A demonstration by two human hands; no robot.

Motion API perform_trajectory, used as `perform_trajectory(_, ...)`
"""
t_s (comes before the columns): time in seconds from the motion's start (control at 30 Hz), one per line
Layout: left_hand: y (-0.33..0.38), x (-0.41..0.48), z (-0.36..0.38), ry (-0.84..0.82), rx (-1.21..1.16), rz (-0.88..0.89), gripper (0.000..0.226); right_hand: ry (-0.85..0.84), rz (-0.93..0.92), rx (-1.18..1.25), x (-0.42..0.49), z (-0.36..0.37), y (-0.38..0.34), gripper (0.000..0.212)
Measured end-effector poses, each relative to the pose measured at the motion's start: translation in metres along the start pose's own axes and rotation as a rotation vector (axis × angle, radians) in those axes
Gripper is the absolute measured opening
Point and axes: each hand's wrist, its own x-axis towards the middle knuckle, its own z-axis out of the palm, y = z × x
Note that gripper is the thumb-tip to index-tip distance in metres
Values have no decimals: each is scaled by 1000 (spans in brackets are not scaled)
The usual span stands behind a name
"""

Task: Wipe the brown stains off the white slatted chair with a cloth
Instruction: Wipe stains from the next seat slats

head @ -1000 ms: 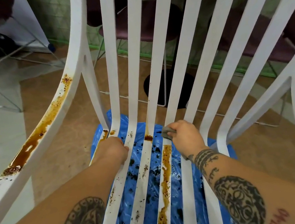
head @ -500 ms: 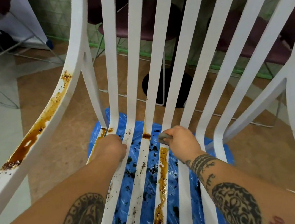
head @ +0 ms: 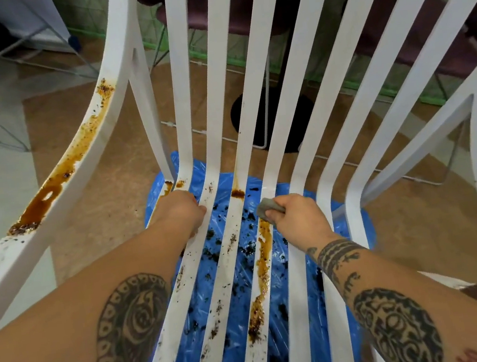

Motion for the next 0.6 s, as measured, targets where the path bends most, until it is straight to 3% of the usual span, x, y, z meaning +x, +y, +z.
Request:
perform_trajectory(0.1,2,-5,-3,-5,-5,-9,26,-89,41,41,0,-11,-3,21)
perform_trajectory(0.17,2,-7,-4,-2,19,-6,26,-27,46,81,4,-12,-7,25)
perform_trajectory(0.27,2,-7,-3,10,5,-4,27,63,39,55,1,-1,-13,14)
perform_trajectory(0.5,3,-7,-2,11,7,16,26,-77,38,-31,1,-12,-13,16)
perform_trajectory(0.6,3,-5,1,8,19,18,27,11,51,41,5,-17,-11,18)
